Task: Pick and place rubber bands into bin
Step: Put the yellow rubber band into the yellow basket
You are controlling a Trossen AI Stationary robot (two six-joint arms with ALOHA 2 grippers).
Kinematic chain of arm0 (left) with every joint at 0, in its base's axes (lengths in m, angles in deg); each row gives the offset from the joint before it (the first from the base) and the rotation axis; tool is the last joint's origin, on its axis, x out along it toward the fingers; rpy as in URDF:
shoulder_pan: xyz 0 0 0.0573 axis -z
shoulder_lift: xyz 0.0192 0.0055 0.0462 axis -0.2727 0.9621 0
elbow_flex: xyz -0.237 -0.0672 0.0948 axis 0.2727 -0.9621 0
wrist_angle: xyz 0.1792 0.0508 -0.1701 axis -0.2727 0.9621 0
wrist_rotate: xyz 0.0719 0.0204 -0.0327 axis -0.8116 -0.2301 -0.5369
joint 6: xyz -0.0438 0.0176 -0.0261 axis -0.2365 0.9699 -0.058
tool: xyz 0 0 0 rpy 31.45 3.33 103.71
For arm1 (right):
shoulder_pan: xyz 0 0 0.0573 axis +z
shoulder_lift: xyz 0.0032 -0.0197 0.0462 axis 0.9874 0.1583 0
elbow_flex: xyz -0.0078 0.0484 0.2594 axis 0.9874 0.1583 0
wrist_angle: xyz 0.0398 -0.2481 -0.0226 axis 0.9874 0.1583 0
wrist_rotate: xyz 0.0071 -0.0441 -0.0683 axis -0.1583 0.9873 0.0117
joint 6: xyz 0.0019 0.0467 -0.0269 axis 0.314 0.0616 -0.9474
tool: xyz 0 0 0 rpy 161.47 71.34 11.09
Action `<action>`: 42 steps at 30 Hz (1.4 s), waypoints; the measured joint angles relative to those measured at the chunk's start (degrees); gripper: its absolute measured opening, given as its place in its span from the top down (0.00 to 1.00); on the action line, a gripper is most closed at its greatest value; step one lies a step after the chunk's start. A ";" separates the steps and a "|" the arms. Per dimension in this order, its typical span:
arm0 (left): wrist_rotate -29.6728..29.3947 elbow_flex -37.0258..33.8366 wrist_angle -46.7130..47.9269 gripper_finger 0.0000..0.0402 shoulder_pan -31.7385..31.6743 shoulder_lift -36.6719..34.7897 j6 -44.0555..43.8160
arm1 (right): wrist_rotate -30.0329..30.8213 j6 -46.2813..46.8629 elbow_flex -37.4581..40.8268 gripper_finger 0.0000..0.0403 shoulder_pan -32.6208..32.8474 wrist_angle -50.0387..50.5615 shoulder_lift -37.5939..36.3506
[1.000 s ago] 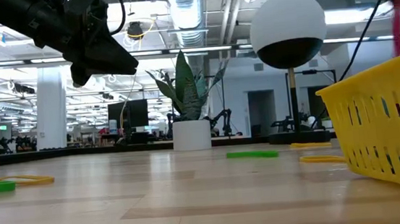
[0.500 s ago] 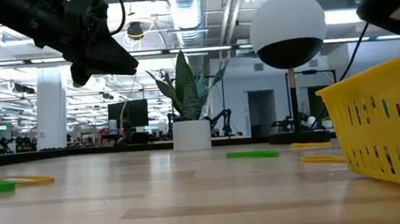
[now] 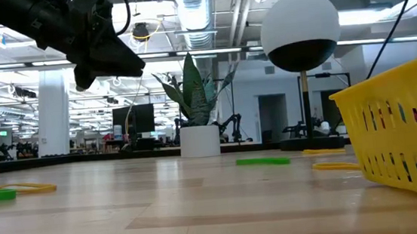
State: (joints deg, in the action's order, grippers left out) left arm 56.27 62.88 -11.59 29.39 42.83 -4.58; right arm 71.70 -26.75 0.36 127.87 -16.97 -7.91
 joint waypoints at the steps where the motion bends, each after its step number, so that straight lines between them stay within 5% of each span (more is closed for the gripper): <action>1: -0.08 0.00 -0.06 0.78 0.00 0.00 -0.02 | 1.89 2.11 1.05 0.88 -0.96 2.60 -1.32; 9: -4.15 0.00 -0.04 0.78 -0.14 0.00 -0.68 | -5.79 0.22 16.33 0.96 -19.21 -2.90 -9.24; 17: -4.15 0.00 0.11 0.78 -0.22 0.00 -0.69 | -31.05 -26.98 26.76 0.98 -41.63 -33.01 -11.85; 22: -4.11 0.00 0.35 0.78 -0.22 0.00 -0.70 | -44.11 -30.82 27.08 0.92 -53.08 -33.72 -8.48; 26: -4.11 0.00 0.62 0.78 -0.22 0.00 -0.48 | -49.90 -33.06 27.12 0.85 -56.17 -34.99 -2.65; 42: -4.09 0.00 0.93 0.78 -0.22 0.00 -0.09 | -51.26 -32.14 27.11 0.77 -62.12 -46.54 14.91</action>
State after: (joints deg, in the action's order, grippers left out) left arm 52.19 62.88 -10.65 29.17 42.83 -4.67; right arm 20.45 -58.89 27.47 65.76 -63.51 7.01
